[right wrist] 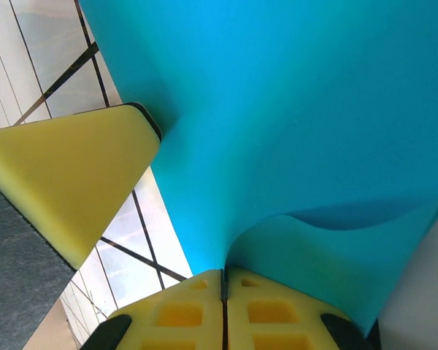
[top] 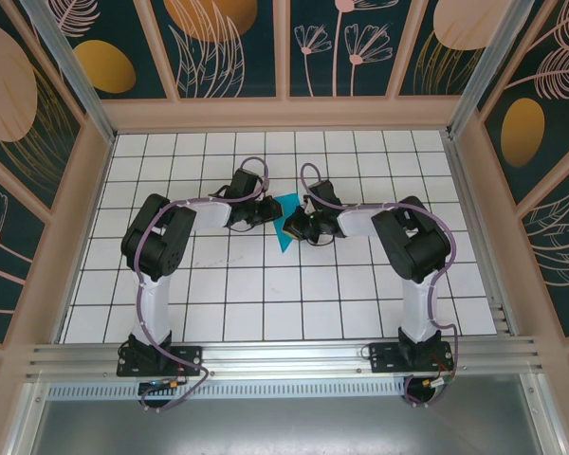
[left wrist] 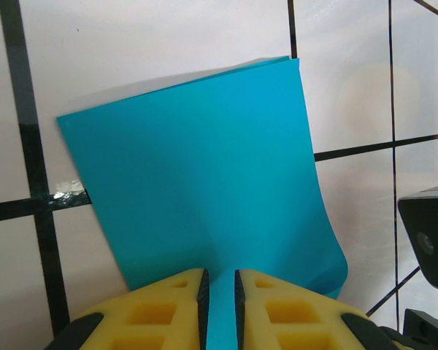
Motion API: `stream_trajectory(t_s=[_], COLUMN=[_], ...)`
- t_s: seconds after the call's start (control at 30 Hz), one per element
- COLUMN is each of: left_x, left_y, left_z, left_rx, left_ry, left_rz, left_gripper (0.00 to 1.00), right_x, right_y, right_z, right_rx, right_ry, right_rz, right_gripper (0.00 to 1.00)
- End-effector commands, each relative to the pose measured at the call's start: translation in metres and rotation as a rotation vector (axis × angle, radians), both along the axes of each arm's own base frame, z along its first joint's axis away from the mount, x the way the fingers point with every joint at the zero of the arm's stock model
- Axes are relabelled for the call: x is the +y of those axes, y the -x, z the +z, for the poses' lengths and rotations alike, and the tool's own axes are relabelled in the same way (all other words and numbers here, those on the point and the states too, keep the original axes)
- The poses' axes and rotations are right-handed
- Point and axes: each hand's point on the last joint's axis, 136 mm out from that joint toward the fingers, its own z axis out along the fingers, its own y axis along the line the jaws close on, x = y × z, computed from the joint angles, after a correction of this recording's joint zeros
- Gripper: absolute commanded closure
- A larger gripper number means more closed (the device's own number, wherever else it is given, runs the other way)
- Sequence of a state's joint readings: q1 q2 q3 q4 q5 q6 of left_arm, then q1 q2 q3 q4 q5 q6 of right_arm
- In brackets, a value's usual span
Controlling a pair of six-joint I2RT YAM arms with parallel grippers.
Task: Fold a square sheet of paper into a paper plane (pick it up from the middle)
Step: Third fold the triangle at the center of the table.
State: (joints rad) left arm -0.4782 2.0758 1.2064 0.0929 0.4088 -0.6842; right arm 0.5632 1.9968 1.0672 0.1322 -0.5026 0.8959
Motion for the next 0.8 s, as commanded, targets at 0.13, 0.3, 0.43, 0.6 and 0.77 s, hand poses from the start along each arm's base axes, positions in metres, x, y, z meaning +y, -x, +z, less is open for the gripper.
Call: stream_trajectory(t_s=[0.13, 0.3, 0.43, 0.6, 0.77], left_x=[0.001, 0.006, 0.029, 0.049, 0.044], left_y=[0.005, -0.010, -0.028, -0.033, -0.022], left_z=[-0.015, 0.013, 0.042, 0.053, 0.055], left_rx=[0.041, -0.006, -0.047, -0.058, -0.047], left_ry=[-0.024, -0.024, 0.001, 0.024, 0.063], left_rz=[-0.011, 0.052, 0.160, 0.218, 0.181], left_gripper=[0.79, 0.77, 0.73, 0.71, 0.71], right_x=[-0.001, -0.003, -0.003, -0.004, -0.006], right_y=[-0.003, 0.001, 0.002, 0.002, 0.001], right_z=[-0.010, -0.014, -0.014, -0.012, -0.009], right_rx=[0.015, 0.023, 0.020, 0.010, -0.004], right_ry=[0.018, 0.032, 0.028, 0.026, 0.021], right_rz=[0.003, 0.006, 0.012, 0.016, 0.016], right_gripper=[0.89, 0.79, 0.73, 0.67, 0.66])
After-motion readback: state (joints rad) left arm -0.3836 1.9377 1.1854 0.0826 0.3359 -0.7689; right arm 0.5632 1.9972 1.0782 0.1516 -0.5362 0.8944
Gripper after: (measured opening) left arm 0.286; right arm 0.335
